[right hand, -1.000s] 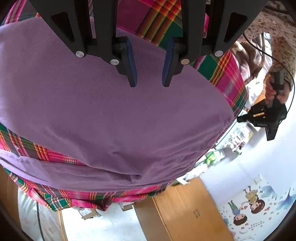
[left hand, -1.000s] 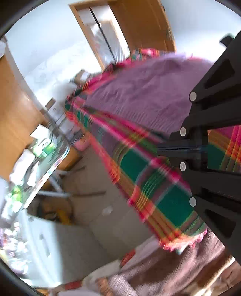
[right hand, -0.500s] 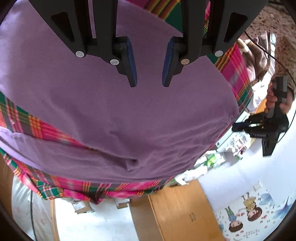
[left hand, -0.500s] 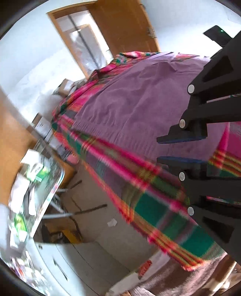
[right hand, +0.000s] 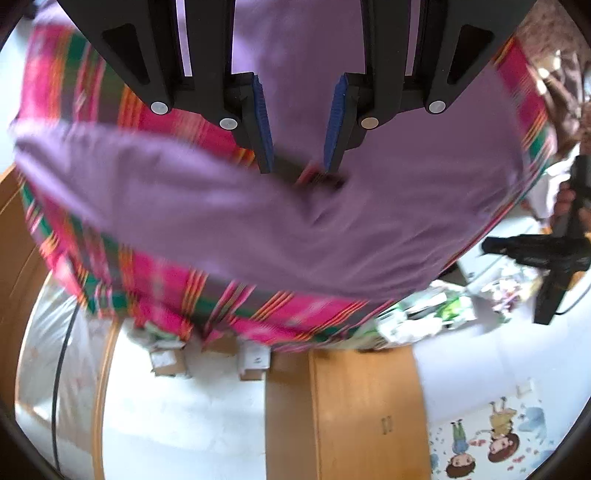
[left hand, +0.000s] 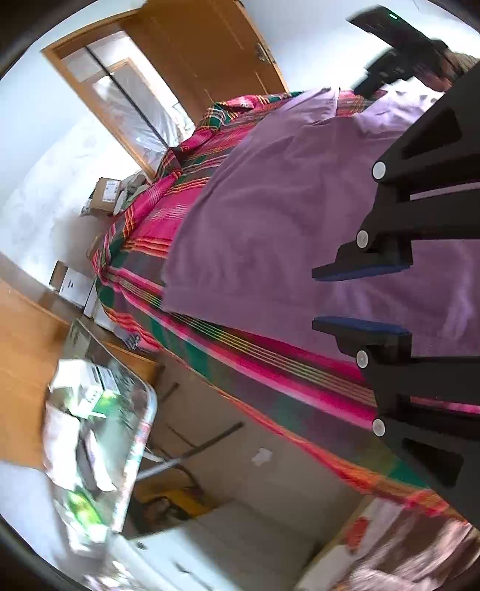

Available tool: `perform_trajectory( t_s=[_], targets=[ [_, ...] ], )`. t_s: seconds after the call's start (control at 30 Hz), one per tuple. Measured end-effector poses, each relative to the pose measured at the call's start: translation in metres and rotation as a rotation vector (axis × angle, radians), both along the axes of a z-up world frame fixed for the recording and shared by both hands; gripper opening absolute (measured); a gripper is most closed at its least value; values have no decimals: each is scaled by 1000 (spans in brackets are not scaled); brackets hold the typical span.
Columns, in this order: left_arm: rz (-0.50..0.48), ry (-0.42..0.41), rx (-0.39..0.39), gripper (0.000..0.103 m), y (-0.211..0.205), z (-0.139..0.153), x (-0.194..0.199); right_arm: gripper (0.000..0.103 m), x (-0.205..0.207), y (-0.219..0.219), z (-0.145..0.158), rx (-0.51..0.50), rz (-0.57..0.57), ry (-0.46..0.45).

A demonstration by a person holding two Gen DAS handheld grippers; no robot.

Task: Fold clothes

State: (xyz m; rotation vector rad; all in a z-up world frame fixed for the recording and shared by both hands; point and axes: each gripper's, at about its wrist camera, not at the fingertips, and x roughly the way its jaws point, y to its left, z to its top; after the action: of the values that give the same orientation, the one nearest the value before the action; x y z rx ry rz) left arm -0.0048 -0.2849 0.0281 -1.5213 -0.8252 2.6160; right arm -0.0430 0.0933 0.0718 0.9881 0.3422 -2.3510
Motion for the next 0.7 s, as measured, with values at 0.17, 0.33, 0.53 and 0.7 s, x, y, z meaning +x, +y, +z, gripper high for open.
perform_trajectory(
  t_s=[0.17, 0.33, 0.53, 0.7],
  targets=[
    [-48, 28, -51, 22, 4, 13, -49, 31, -70, -19, 6, -7, 0, 10],
    [-94, 13, -117, 22, 12, 13, -97, 31, -124, -49, -10, 69, 51, -23],
    [-157, -19, -254, 22, 30, 3, -146, 32, -179, -76, -38, 121, 70, -76],
    [-178, -47, -278, 22, 31, -12, -172, 34, -204, -90, -63, 166, 94, -110]
  ],
)
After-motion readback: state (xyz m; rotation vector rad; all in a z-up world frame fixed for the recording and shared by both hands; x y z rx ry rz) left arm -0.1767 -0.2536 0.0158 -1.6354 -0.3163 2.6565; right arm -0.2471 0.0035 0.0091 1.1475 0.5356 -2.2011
